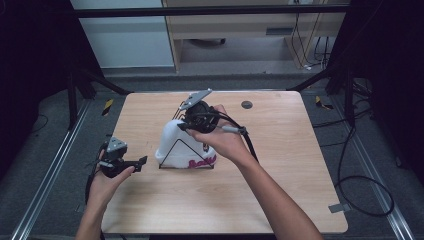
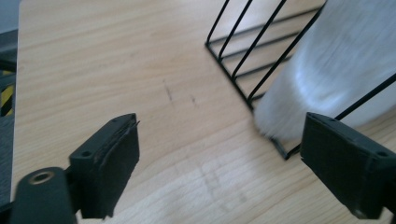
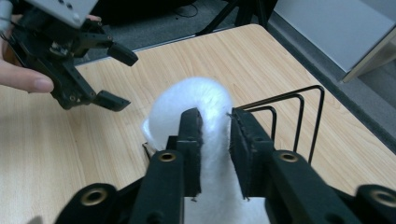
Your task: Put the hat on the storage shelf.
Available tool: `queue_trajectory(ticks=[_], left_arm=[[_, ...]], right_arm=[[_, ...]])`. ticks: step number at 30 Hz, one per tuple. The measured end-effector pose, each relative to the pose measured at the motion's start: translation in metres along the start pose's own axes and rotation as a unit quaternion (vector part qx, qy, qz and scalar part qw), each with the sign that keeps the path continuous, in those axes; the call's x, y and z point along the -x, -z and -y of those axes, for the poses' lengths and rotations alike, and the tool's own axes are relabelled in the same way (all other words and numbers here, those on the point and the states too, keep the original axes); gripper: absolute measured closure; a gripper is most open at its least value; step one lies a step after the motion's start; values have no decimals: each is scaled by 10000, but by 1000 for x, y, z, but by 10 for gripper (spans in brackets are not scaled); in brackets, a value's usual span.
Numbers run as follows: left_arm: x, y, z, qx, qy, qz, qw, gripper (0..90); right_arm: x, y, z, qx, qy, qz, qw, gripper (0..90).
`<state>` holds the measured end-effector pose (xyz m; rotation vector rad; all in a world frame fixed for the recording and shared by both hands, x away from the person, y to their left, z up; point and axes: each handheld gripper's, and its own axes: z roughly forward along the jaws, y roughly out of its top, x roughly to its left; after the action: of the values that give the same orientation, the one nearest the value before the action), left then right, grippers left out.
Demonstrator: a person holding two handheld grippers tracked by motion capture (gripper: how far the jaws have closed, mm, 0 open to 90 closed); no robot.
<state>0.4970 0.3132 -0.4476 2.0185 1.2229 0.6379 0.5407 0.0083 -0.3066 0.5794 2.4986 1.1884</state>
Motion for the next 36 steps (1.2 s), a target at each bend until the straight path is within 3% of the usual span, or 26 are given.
queue_trajectory(ticks=[5,6,8,11,13,19,22,25,27,28,29,30,33,36], left_arm=[[-6,-2,16,34,285,-160,9995,77],[-8,-3,21,40,312,-197,9993,70],[-9,-5,23,-21,316,-233,9992,64],[-9,-7,29,-62,243,-298,9992,65],[-4,-13,34,-226,117,-344,9991,58],[6,-20,37,-362,-83,-268,9990,53],[8,-23,38,-369,-18,-276,9989,51],[7,-24,39,-373,14,-263,9990,48],[5,-24,41,-381,69,-307,9988,48],[5,-24,41,-381,69,-307,9988,49],[4,-25,42,-394,92,-312,9987,49],[4,-25,43,-404,99,-294,9987,49],[4,-27,45,-448,98,-298,9985,49],[4,-29,46,-513,143,-276,9982,49]], right_arm=[[-1,12,-1,118,-96,-21,9999,595],[0,20,-2,204,-153,26,9997,512],[1,24,-2,256,-175,29,9995,466],[2,38,-1,436,-238,260,9984,341],[7,52,3,529,-365,510,9966,231],[21,74,15,636,-646,771,9929,111],[31,91,32,720,-754,1028,9892,82],[37,98,45,730,-848,1108,9875,82],[43,106,67,711,-981,1167,9857,82],[43,106,67,711,-981,1167,9857,82],[46,108,83,615,-1047,1206,9852,84],[46,108,83,615,-1047,1206,9852,84],[48,111,109,461,-1130,1280,9842,95],[49,110,136,415,-1275,1411,9809,114]])
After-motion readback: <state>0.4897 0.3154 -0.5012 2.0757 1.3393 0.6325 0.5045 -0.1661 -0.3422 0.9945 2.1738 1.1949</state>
